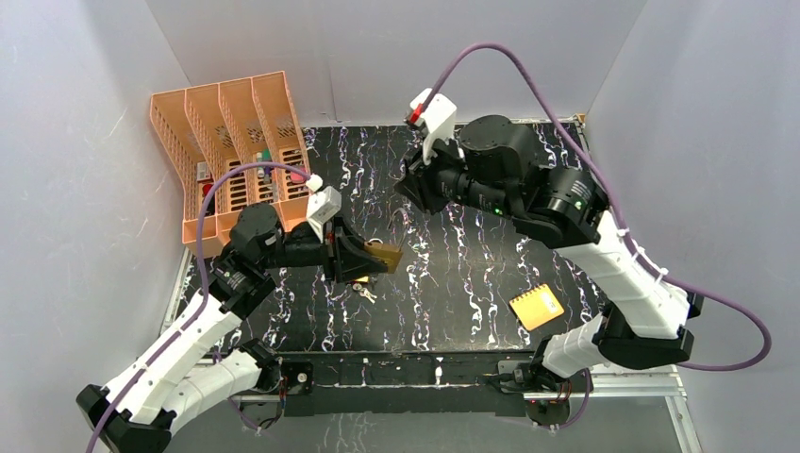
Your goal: Unlock with the key
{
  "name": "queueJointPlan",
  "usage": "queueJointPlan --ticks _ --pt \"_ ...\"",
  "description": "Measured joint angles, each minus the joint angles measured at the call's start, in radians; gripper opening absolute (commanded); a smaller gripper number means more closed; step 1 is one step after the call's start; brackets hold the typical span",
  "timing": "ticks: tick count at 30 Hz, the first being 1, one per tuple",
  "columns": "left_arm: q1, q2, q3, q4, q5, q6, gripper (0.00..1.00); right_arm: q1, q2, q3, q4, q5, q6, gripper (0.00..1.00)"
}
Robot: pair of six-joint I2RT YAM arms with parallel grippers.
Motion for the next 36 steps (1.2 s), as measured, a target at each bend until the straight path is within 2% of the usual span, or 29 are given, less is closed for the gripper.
queueJointPlan --ticks 7,14,24,32,36 --pt "-0.001 -0.067 -0.081 0.151 0.148 -0.023 0.0 -0.023 0.057 -0.012 0.035 -0.155 -0.095 0.24" --pt "-0.004 -0.072 -0.084 0.212 0.226 -0.033 0.0 -0.06 0.068 -0.013 0.04 -0.312 -0.122 0.2" --pt "-0.004 -0.085 -0.084 0.274 0.232 -0.055 0.0 -0.06 0.066 -0.053 -0.031 -0.499 -0.124 0.14" --pt "-0.007 -0.086 -0.083 0.304 0.191 -0.055 0.0 -0.063 0.0 -0.084 -0.089 -0.533 -0.121 0.08" --pt "-0.013 -0.089 -0.083 0.306 0.155 -0.053 0.0 -0.07 -0.063 -0.092 -0.093 -0.549 -0.111 0.12"
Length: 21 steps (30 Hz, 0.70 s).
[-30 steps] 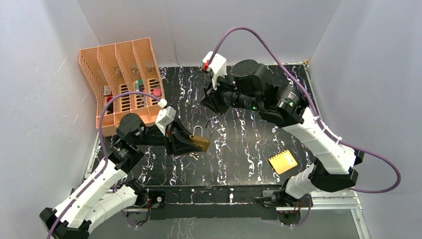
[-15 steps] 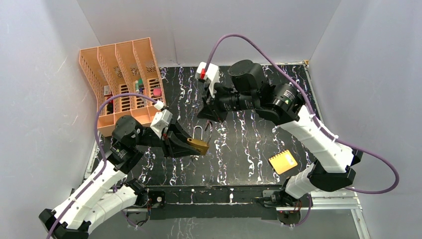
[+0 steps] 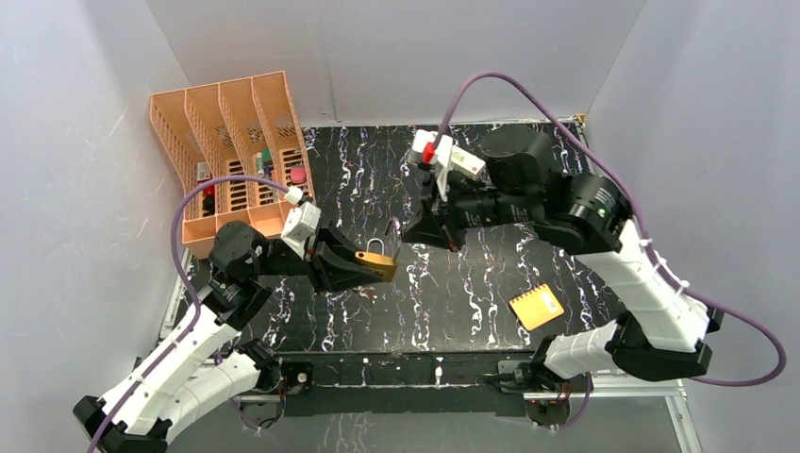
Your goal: Unlock with the key
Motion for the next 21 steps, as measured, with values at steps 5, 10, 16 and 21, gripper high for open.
queueJointPlan --ticks 5,10,16,21 --pt "0.003 0.029 0.001 0.026 -0.027 -0.025 0.0 0.01 -0.081 -0.04 0.008 0.114 0.044 0.45" --pt "0.003 0.077 0.004 0.049 0.031 -0.095 0.0 0.008 -0.169 -0.144 0.079 0.189 0.061 0.65" --pt "0.001 0.069 0.003 0.142 0.094 -0.229 0.0 0.006 -0.328 -0.332 0.312 0.03 -0.045 0.73" --pt "-0.024 0.06 0.022 0.237 0.123 -0.361 0.0 0.006 -0.34 -0.332 0.457 -0.127 -0.139 0.81"
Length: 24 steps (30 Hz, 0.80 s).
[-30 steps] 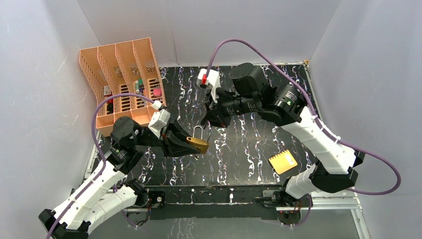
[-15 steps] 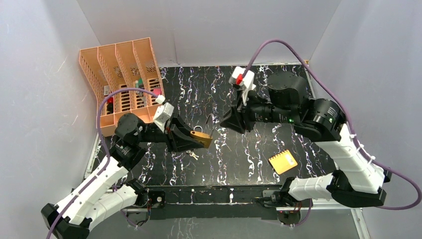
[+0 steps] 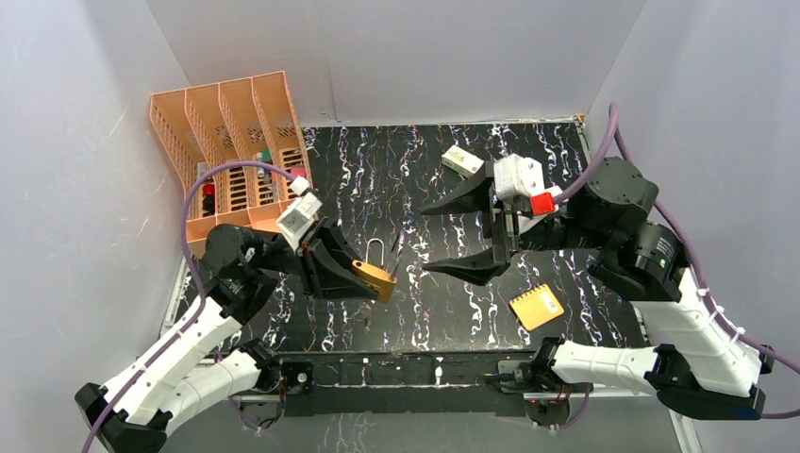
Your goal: Unlock with the key
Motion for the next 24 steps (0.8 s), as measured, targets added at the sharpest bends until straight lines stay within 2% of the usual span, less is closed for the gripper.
queueJointPlan --ticks 9,15,24 --pt "-0.017 0.019 0.155 0.231 0.018 -0.255 0.0 0.0 0.214 0.22 0.037 -0.247 -0.085 0.83" --pt "-0.021 0.018 0.193 0.29 0.058 -0.318 0.0 0.0 0.322 0.363 -0.028 -0.326 -0.13 0.81" --pt "-0.021 0.053 0.193 0.29 0.074 -0.327 0.0 0.0 0.315 0.364 -0.039 -0.454 -0.116 0.78"
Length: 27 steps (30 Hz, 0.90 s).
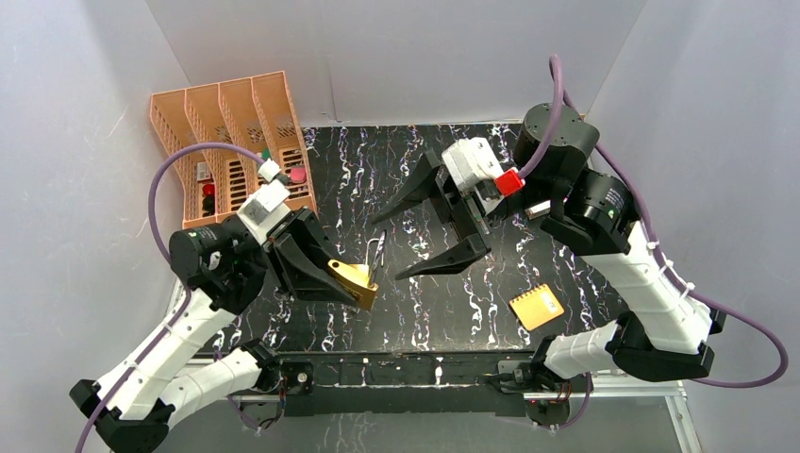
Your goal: Unlock with the key
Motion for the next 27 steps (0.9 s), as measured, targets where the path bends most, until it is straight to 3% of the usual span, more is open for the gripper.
queueJointPlan --ticks 4,11,19,21,24,27 --pt "0.0 0.012 0.0 -0.002 0.0 0.006 0.0 0.0 -0.004 -0.006 0.004 -0.044 0.03 0.68" --pt "0.0 0.011 0.0 -0.012 -0.026 0.039 0.0 0.0 -0.013 -0.014 -0.001 -0.059 0.065 0.34" --pt "-0.003 -0.003 0.001 -0.116 -0.099 0.155 0.0 -0.001 -0.07 -0.041 -0.034 0.006 0.109 0.23" --pt "-0.005 -0.016 0.009 -0.19 -0.134 0.223 0.0 -0.002 -0.084 -0.045 -0.053 0.038 0.123 0.27" --pt "-0.008 -0.042 0.021 -0.308 -0.198 0.318 0.0 -0.003 -0.094 -0.045 -0.071 0.077 0.146 0.63" --pt "-0.006 -0.054 0.02 -0.386 -0.271 0.379 0.0 -0.001 -0.113 -0.051 -0.087 0.107 0.156 0.77"
